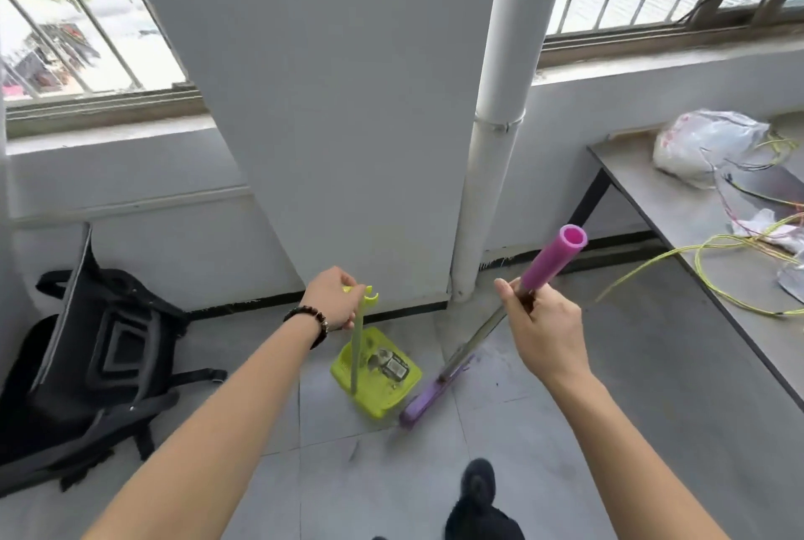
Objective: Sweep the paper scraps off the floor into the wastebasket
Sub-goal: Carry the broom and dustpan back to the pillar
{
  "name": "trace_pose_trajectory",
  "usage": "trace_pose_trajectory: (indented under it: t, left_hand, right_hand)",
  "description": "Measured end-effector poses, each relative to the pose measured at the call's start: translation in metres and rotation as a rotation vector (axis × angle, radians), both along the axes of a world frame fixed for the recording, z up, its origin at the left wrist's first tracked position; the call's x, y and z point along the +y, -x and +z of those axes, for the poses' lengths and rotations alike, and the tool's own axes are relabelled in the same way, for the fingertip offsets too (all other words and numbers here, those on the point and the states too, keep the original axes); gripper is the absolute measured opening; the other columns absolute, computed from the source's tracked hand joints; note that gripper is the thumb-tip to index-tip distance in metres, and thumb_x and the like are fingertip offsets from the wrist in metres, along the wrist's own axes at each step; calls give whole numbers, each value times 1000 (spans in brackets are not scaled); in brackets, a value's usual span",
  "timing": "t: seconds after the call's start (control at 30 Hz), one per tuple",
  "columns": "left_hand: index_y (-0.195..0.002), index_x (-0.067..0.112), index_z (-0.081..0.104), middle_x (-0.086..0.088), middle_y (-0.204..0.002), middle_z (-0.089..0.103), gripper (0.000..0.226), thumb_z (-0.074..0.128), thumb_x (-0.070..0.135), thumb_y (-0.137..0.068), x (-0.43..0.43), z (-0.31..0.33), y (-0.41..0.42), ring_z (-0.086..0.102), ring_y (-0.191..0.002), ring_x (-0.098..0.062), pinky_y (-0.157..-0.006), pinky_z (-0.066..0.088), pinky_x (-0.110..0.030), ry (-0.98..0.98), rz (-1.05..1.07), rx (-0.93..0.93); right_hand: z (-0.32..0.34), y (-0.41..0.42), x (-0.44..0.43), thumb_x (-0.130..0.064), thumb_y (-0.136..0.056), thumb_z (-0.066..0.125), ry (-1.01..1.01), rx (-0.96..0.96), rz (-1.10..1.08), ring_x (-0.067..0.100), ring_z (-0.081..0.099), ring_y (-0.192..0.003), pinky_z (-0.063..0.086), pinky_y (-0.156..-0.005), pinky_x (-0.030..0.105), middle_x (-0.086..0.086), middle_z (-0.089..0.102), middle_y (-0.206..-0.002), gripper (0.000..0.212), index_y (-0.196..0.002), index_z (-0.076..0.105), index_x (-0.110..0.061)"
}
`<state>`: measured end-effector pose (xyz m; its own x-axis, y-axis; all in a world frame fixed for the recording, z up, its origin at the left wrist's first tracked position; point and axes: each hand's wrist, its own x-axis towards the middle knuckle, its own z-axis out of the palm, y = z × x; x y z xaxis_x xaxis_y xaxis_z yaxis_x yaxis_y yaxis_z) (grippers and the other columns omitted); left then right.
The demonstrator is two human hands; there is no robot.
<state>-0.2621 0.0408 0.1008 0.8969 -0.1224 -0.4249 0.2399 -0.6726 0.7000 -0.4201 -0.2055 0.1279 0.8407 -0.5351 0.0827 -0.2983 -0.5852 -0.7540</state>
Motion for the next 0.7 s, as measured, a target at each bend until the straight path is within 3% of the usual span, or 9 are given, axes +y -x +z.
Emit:
trace_pose_trajectory:
  t: [0.1, 0.2, 0.27, 0.4, 0.53, 0.6, 0.7]
  left_hand:
    - [-93, 14, 61, -9, -75, 68, 16, 67, 27, -87, -10, -15, -37, 63, -49, -20, -54, 54, -27, -158, 0, -38]
    - [-86, 20, 68, -7, -95, 72, 8, 71, 26, -82, -14, -25, -60, 69, -71, -27, -75, 58, -33, -278, 53, -64]
    - [-90, 17, 73, -8, -96, 72, 11, 72, 23, -80, -16, -30, -74, 69, -75, -28, -81, 58, -35, -307, 89, -48]
    - [-93, 18, 74, -8, -98, 72, 15, 71, 15, -78, -20, -36, -106, 66, -91, -30, -77, 52, -29, -348, 141, -30]
    - [-107, 15, 60, -7, -99, 60, 29, 68, 8, -80, -34, -48, -140, 55, -86, -27, -67, 42, -27, -373, 80, 10]
    - [-114, 13, 54, -7, -100, 55, 35, 67, 8, -82, -44, -57, -160, 53, -89, -27, -71, 40, -27, -391, -10, 42]
    - [-120, 10, 54, -9, -113, 59, 37, 64, 6, -84, -59, -69, -190, 57, -104, -29, -79, 41, -26, -409, -164, 58]
  right_hand:
    - [-29, -40, -18, -48, -96, 53, 1, 63, 40, 14, 57, -69, 45, -64, 30, 1, 59, -67, 40, -78, 61, -12]
    - [-62, -74, -34, -52, -95, 50, -34, 212, 127, 20, 58, -69, 47, -64, 34, 2, 59, -67, 46, -77, 58, -10]
    - [-74, -92, -41, -54, -94, 49, -33, 234, 131, 22, 56, -69, 44, -62, 33, 1, 56, -70, 45, -74, 52, -14]
    - [-74, -133, -58, -49, -94, 54, 4, 192, 152, 22, 55, -72, 46, -68, 32, 2, 46, -92, 37, -87, 57, -13]
    - [-75, -159, -74, -51, -94, 53, -11, 215, 186, 20, 56, -71, 48, -66, 35, 2, 57, -77, 44, -80, 55, -9]
    - [-75, -167, -79, -51, -94, 53, -37, 238, 177, 20, 58, -70, 49, -66, 34, 3, 59, -71, 45, -81, 56, -8]
    - [-77, -174, -76, -41, -94, 59, -26, 255, 195, 19, 62, -77, 53, -71, 35, 3, 65, -81, 33, -90, 62, -8]
